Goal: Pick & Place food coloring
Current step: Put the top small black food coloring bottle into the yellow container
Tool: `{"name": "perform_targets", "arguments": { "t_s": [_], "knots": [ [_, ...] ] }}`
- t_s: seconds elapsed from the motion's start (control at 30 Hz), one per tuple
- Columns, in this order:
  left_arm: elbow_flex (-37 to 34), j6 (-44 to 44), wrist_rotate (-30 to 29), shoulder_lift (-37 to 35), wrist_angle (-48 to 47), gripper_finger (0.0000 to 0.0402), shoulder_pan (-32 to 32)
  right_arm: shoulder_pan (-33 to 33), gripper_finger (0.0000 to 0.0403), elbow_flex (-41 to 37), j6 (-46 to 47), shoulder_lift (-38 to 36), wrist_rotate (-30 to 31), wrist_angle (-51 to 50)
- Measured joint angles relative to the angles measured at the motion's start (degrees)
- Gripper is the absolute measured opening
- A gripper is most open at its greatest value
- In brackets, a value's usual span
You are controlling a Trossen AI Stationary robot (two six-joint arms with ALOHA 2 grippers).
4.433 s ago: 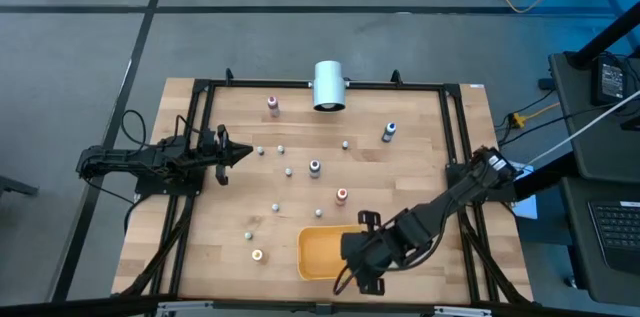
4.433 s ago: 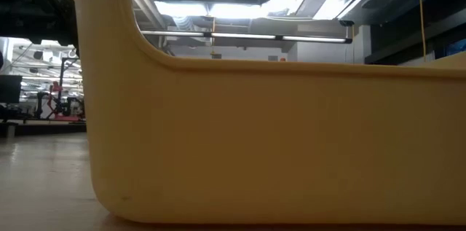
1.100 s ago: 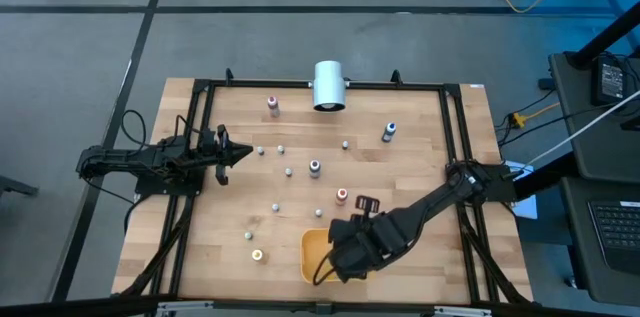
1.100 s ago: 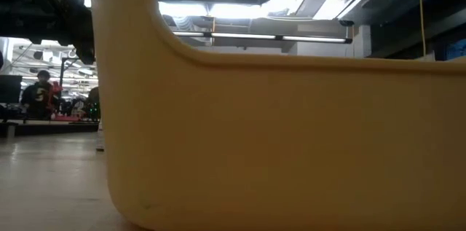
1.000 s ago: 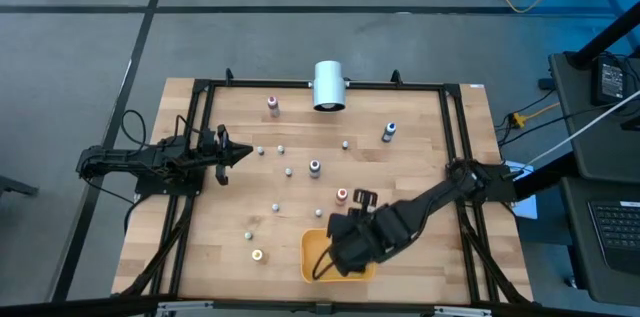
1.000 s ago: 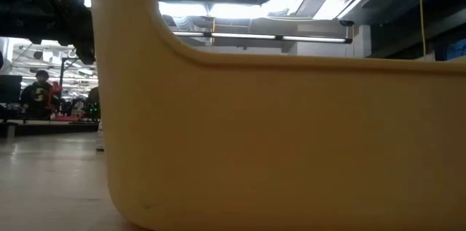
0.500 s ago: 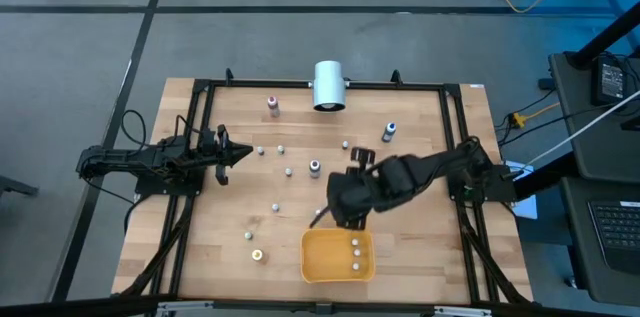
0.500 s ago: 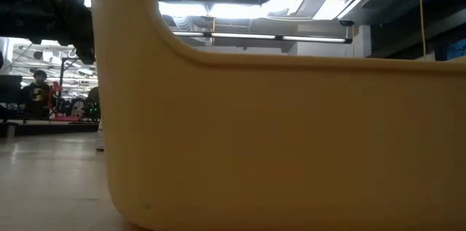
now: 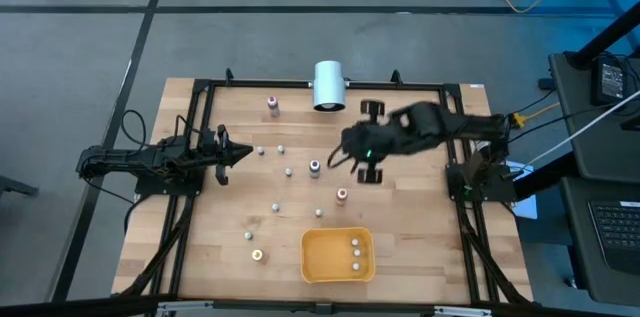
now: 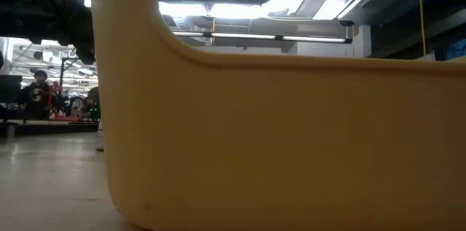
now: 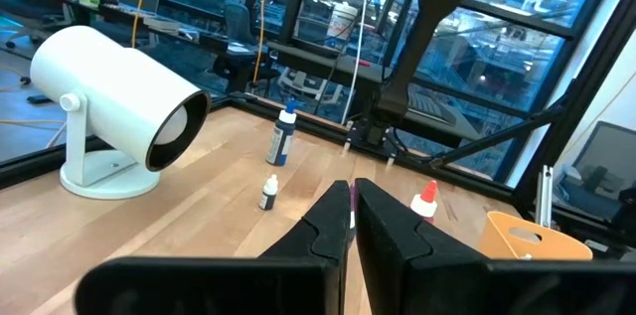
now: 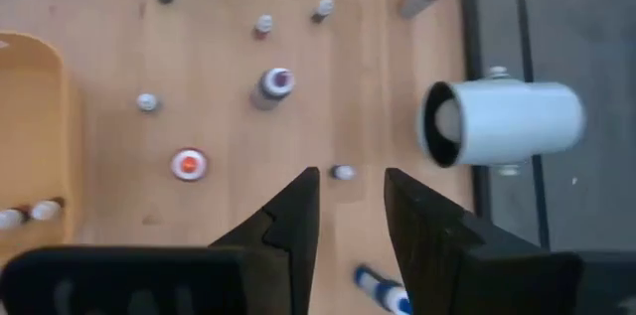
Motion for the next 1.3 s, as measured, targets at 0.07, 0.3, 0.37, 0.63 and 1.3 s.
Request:
{"name": "perform_targets", "arguments": {
  "t_s": [0.07, 0.3, 0.37, 0.63, 1.3],
  "knots": [
    [0.0, 0.0, 0.0, 0.0, 0.0, 0.0017, -0.02, -2.4, 0.0118, 0.0, -2.53, -1.52, -1.56, 0.0],
    [0.0, 0.0, 0.0, 0.0, 0.0, 0.0017, -0.02, -12.46, 0.0118, -0.56, -9.95, -4.81, -9.81, 0.02],
    [0.0, 0.0, 0.0, 0.0, -0.02, 0.0017, -0.02, -14.99, 0.0118, -1.0, -12.55, -4.97, -11.03, -0.02],
    [0.0, -0.02, 0.0, 0.0, 0.0, 0.0017, 0.0, -23.47, 0.0118, -8.97, -22.18, -4.81, -21.43, 3.68],
    [0.0, -0.01, 0.0, 0.0, 0.0, 0.0017, -0.02, -29.56, 0.0118, -40.31, -31.12, -4.77, -33.28, 23.67]
  ]
}}
